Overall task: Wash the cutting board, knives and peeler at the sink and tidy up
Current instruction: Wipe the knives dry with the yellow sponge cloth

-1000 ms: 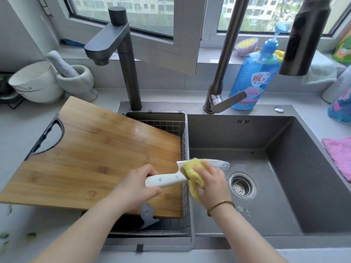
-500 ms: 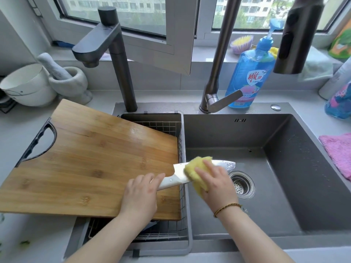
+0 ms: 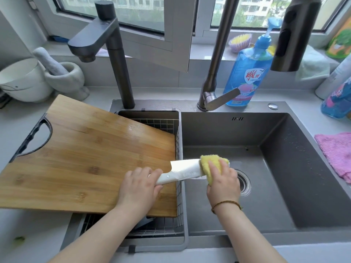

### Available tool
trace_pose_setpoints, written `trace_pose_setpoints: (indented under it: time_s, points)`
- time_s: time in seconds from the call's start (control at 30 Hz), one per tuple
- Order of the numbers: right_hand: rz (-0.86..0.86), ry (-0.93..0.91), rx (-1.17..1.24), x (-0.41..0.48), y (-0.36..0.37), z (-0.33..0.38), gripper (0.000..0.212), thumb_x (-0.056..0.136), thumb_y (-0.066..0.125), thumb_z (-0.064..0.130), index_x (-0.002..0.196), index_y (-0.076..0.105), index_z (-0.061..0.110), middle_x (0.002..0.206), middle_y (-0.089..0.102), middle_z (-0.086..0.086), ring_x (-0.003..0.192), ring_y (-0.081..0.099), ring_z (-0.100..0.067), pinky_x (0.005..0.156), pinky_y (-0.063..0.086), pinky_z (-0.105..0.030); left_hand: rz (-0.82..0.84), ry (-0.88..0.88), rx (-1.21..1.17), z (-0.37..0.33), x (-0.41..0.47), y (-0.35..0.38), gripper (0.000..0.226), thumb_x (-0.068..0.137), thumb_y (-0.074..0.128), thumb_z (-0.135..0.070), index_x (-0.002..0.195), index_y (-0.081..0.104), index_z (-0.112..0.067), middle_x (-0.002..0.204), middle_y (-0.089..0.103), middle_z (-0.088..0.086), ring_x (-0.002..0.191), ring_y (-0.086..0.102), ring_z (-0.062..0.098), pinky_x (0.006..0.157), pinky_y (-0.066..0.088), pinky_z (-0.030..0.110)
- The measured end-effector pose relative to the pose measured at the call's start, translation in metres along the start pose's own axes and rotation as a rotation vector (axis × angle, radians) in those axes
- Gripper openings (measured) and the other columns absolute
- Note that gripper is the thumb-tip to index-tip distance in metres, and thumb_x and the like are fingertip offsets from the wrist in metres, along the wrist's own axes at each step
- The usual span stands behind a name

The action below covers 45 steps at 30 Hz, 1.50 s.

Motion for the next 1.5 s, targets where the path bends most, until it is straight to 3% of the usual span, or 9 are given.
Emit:
trace_pose_setpoints:
  time_s: [0.2, 0.3, 0.4, 0.57, 0.8, 0.93, 1.07, 1.23, 1.5]
  points:
    - [0.001, -0.24, 0.105, -0.014, 0.007, 0.044, 0.092, 0.02, 0.084, 0.019, 0.102, 0.046, 0.031, 0.1, 0.07, -0.004, 0.086, 0.045, -0.023, 0.054, 0.054, -0.027, 0.005, -0.028, -0.019, 0.0, -0.002, 0.007, 0.049, 0.033, 0.092, -0.034, 0.077, 0.072, -0.025, 0.057, 0.057, -0.009, 0.046, 0.053, 0.011, 0.05, 0.026, 0.02]
    - [0.065, -0.047, 0.112, -0.004, -0.001, 0.011, 0.079, 0.038, 0.079, 0.003, 0.11, 0.054, 0.023, 0.113, 0.063, -0.013, 0.08, 0.06, -0.035, 0.062, 0.053, -0.036, -0.028, -0.013, -0.007, 0.002, -0.002, 0.005, 0.048, 0.035, 0.092, -0.033, 0.077, 0.072, -0.024, 0.057, 0.058, -0.008, 0.046, 0.053, 0.012, 0.05, 0.027, 0.021]
    - [0.241, 0.139, 0.034, 0.007, -0.009, 0.001, 0.062, 0.079, 0.057, 0.006, 0.136, 0.04, 0.025, 0.147, 0.028, -0.008, 0.118, 0.041, -0.034, 0.097, 0.037, -0.037, -0.043, -0.004, 0.018, 0.0, 0.0, 0.004, 0.048, 0.034, 0.092, -0.033, 0.076, 0.072, -0.023, 0.056, 0.057, -0.007, 0.045, 0.053, 0.012, 0.049, 0.026, 0.021]
    - [0.128, -0.274, 0.224, -0.007, -0.008, 0.045, 0.079, 0.024, 0.086, 0.016, 0.096, 0.057, 0.028, 0.099, 0.068, -0.006, 0.068, 0.065, -0.022, 0.05, 0.054, -0.028, -0.042, -0.002, 0.012, 0.004, -0.003, 0.009, 0.05, 0.032, 0.093, -0.031, 0.077, 0.072, -0.023, 0.055, 0.056, -0.006, 0.045, 0.053, 0.011, 0.049, 0.026, 0.021]
    - [0.263, 0.315, 0.077, 0.006, -0.01, -0.019, 0.058, 0.081, 0.055, 0.01, 0.135, 0.042, 0.026, 0.144, 0.031, -0.008, 0.115, 0.042, -0.033, 0.094, 0.038, -0.034, -0.059, 0.026, 0.046, 0.001, 0.003, 0.0, 0.05, 0.03, 0.093, -0.03, 0.075, 0.073, -0.021, 0.055, 0.059, -0.005, 0.043, 0.053, 0.015, 0.042, 0.031, 0.023]
    - [0.113, -0.048, 0.1, -0.011, -0.006, 0.044, 0.081, 0.022, 0.085, 0.024, 0.1, 0.063, 0.029, 0.101, 0.069, -0.004, 0.071, 0.065, -0.023, 0.053, 0.053, -0.03, -0.036, 0.031, 0.041, 0.001, 0.004, 0.005, 0.051, 0.029, 0.093, -0.032, 0.075, 0.073, -0.022, 0.053, 0.058, -0.004, 0.042, 0.052, 0.012, 0.044, 0.027, 0.022]
    - [0.121, -0.086, 0.152, -0.01, -0.006, 0.029, 0.081, 0.027, 0.082, 0.021, 0.101, 0.05, 0.03, 0.099, 0.069, -0.004, 0.064, 0.064, -0.022, 0.051, 0.054, -0.027, -0.043, 0.041, 0.034, 0.002, 0.002, 0.005, 0.052, 0.028, 0.093, -0.033, 0.074, 0.073, -0.023, 0.052, 0.057, -0.005, 0.041, 0.051, 0.011, 0.048, 0.024, 0.021]
    - [0.289, 0.253, 0.029, 0.009, -0.011, -0.023, 0.056, 0.086, 0.048, 0.012, 0.138, 0.036, 0.031, 0.149, 0.023, -0.001, 0.121, 0.036, -0.028, 0.101, 0.034, -0.032, -0.063, 0.058, 0.063, -0.001, 0.003, 0.0, 0.051, 0.029, 0.093, -0.03, 0.074, 0.073, -0.02, 0.053, 0.059, -0.003, 0.041, 0.052, 0.013, 0.047, 0.024, 0.021]
    - [0.133, -0.158, 0.126, -0.016, -0.004, 0.028, 0.089, 0.018, 0.082, 0.02, 0.099, 0.049, 0.033, 0.095, 0.071, -0.001, 0.065, 0.063, -0.02, 0.052, 0.051, -0.022, -0.029, 0.065, 0.05, 0.002, 0.001, 0.004, 0.052, 0.028, 0.093, -0.031, 0.074, 0.073, -0.02, 0.053, 0.059, -0.005, 0.041, 0.053, 0.013, 0.045, 0.024, 0.021]
Point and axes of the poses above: each hand's wrist, its own x-axis towards the middle knuckle, its own y-axis out of the palm, z = x × y, the point moved 3 cm from there along x, towards the middle knuckle
